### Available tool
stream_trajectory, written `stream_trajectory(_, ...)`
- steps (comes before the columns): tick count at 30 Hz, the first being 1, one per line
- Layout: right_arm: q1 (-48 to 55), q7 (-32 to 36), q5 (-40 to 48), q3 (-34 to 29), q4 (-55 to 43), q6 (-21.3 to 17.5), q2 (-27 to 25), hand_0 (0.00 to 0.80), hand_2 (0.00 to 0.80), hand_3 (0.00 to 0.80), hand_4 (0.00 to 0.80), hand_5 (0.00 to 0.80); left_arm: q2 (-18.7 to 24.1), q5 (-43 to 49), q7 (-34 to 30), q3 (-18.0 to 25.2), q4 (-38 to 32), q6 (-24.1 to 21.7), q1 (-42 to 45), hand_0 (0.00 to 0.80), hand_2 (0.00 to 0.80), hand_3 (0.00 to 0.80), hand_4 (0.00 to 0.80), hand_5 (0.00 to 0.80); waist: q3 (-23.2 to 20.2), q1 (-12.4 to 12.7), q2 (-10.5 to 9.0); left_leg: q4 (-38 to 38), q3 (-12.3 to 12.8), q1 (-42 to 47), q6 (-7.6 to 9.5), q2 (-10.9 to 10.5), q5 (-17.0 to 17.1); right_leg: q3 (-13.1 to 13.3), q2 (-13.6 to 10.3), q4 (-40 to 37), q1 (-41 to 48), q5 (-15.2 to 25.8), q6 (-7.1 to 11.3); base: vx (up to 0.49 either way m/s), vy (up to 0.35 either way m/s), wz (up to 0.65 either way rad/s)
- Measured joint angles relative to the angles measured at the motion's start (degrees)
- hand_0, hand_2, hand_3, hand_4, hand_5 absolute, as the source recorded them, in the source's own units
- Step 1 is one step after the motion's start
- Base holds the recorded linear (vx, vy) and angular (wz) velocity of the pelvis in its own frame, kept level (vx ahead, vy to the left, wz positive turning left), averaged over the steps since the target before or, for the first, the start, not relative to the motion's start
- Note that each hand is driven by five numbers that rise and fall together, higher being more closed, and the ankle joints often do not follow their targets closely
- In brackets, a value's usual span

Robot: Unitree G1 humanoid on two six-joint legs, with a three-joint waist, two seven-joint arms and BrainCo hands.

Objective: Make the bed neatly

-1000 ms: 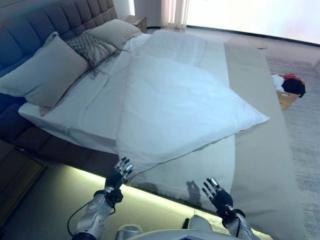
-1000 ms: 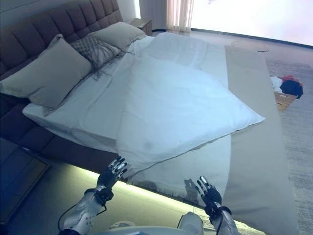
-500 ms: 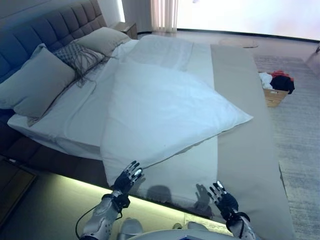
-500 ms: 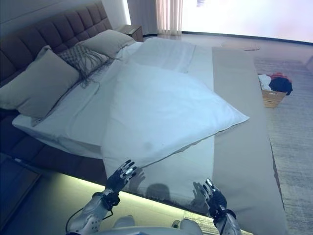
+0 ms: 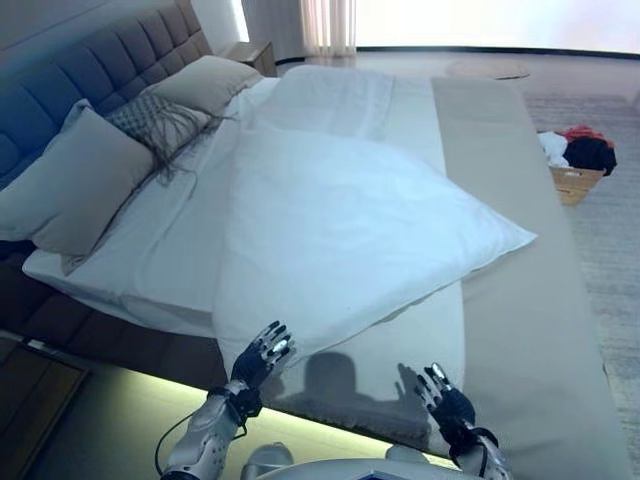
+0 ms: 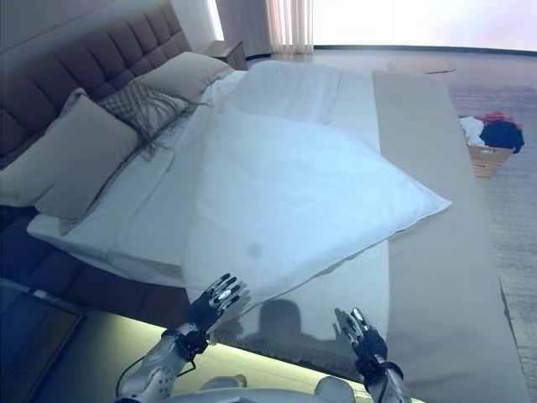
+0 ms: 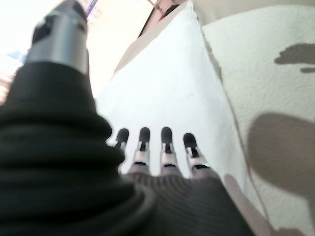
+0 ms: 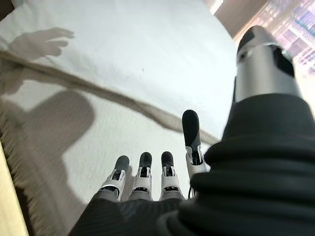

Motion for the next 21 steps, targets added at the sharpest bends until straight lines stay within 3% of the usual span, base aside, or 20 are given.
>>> stream_trajectory(1, -0.33, -0.01, -0.85, 0.48, -0.05, 0.0, -0.21, 0.0, 0.0, 0.0, 0.0, 0.0, 0.01, 0.0, 0.66, 0.31, 0.08, 0.2, 0.07, 0.0, 0.0, 0.0, 0.0, 0.0, -0.1, 0.43, 0.16, 0.09, -0.02, 0.44, 0.86, -0.23, -1.19, 0.53, -0.23, 0.31, 0.03, -0.2, 0.25, 0.212, 0.268, -0.17)
stream_trajectory(4, -0.83, -0.15, -1.65, 1.12, -1.34, 0.0, 0.66, 0.0, 0.0, 0.0, 0.0, 0.0, 0.34, 0.02, 1.13, 1.5, 0.23, 0.33, -0.11, 0.0, 0.0, 0.0, 0.0, 0.0, -0.4, 1.34, 0.24, 1.08, 0.17, 0.35, -0.26, -1.88, -3.89, 0.95, -2.5, 2.7, -0.79, -1.35, 1.69, 0.156, 0.228, 0.01)
stream_trajectory(9, -0.65, -1.27, -2.57, 1.01, -1.39, 0.09, 2.17, 0.0, 0.0, 0.0, 0.0, 0.0, 1.22, 0.02, 1.21, 1.37, 0.22, 0.39, -0.06, 0.0, 0.0, 0.0, 0.0, 0.0, -0.84, 1.67, -0.66, 2.1, -0.14, -0.12, -0.38, -5.95, -5.03, 0.83, -7.07, 4.04, -1.08, -1.47, 4.53, 0.135, 0.25, 0.09)
stream_trajectory(11, -0.12, -1.07, -2.57, 0.93, -1.06, 0.06, 2.19, 0.0, 0.0, 0.0, 0.0, 0.0, 1.68, 0.01, 1.26, 1.4, 0.27, 0.53, -0.06, 0.0, 0.0, 0.0, 0.0, 0.0, -1.74, 1.61, -1.13, 2.69, -0.09, -0.78, -0.64, -6.86, -5.52, 0.43, -8.52, 4.53, -1.66, -1.17, 4.29, 0.098, 0.069, 0.04)
stream_trajectory(14, 0.29, 0.06, -2.56, 0.93, -0.01, -0.09, 2.27, 0.0, 0.0, 0.0, 0.0, 0.0, 3.05, 0.0, 1.83, 1.53, 0.3, 0.7, -0.03, 0.0, 0.0, 0.0, 0.0, 0.0, -3.0, 1.72, -2.13, 2.6, 0.43, -0.79, -0.68, -6.83, -5.5, -0.77, -8.59, 3.65, -1.66, -0.2, 3.29, 0.097, -0.091, -0.11)
stream_trajectory(17, -2.08, 1.52, -2.48, 0.89, 3.38, -0.36, 2.31, 0.0, 0.0, 0.0, 0.0, 0.0, 4.5, 0.0, 2.68, 2.02, 0.73, 0.95, 0.02, 0.0, 0.0, 0.0, 0.0, 0.0, -3.7, 2.38, -3.27, 0.7, 2.68, 0.68, -0.92, -4.79, -5.35, -1.61, -6.74, 0.98, -2.26, 1.77, 5.49, 0.137, -0.2, -0.65)
stream_trajectory(21, -2.84, 1.83, -2.43, 0.62, 5.74, -0.43, 1.75, 0.0, 0.0, 0.0, 0.0, 0.0, 3.52, 0.01, 2.89, 2.22, 1.21, 1.43, -0.77, 0.0, 0.0, 0.0, 0.0, 0.0, -3.86, 1.62, -3.53, -0.46, 1.6, 2.36, -1.06, -3.27, -5.24, -1.85, -4.5, -0.02, -2.1, 2.4, 4.09, 0.078, -0.185, -0.46)
